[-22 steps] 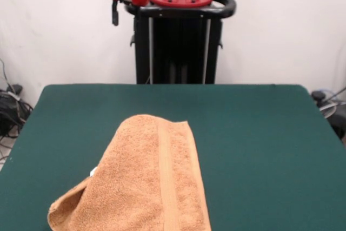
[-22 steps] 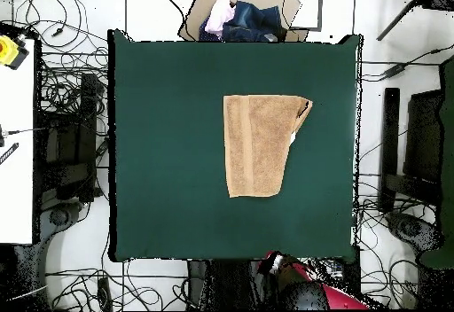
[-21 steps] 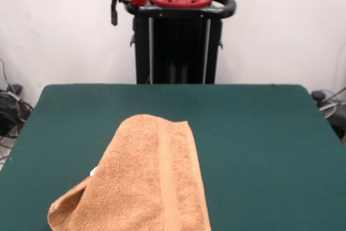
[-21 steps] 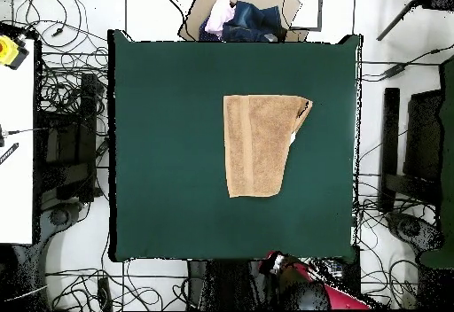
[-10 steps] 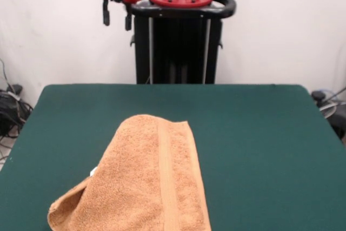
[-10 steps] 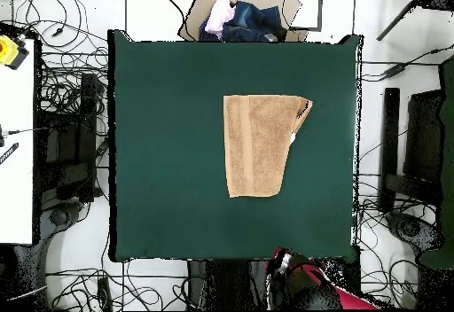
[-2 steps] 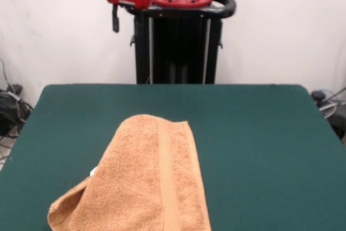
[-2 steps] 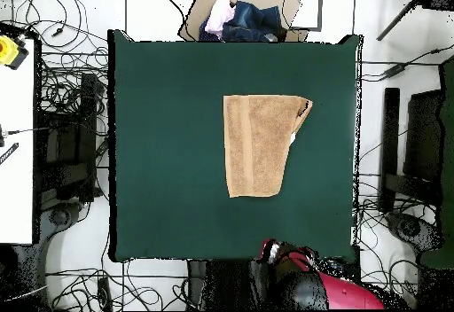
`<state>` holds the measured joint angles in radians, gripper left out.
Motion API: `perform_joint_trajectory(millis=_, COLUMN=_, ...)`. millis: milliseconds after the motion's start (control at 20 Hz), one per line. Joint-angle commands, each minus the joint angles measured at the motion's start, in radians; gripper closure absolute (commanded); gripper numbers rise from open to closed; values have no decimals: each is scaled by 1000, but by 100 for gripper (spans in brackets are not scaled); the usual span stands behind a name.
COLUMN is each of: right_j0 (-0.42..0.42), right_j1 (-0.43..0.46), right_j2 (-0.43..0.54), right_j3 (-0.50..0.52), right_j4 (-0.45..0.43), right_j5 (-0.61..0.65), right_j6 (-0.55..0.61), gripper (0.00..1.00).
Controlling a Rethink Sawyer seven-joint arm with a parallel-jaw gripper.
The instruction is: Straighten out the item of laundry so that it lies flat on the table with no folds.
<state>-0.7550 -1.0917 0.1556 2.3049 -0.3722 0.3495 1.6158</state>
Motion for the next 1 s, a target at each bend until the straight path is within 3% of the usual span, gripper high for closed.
perform_joint_trajectory(millis=50, right_j0=98, right_j1=134, right_j2=62, right_j3=-229, right_j4=81, right_j5=167, right_j6=125, gripper=0)
perform_joint_trajectory(millis=250, right_j0=136, right_j1=208, right_j2=65, right_j3=-378, right_j4=131, right_j5=262, right_j6=130, gripper=0)
perform_joint_trajectory(millis=750, right_j0=226, right_j1=359, right_j2=40, right_j3=-681, right_j4=134, right_j5=447, right_j6=123, gripper=0)
perform_joint_trajectory(millis=1000, right_j0=304, right_j1=439, right_j2=-15, right_j3=-848, right_j4=116, right_j5=485, right_j6=213, gripper=0)
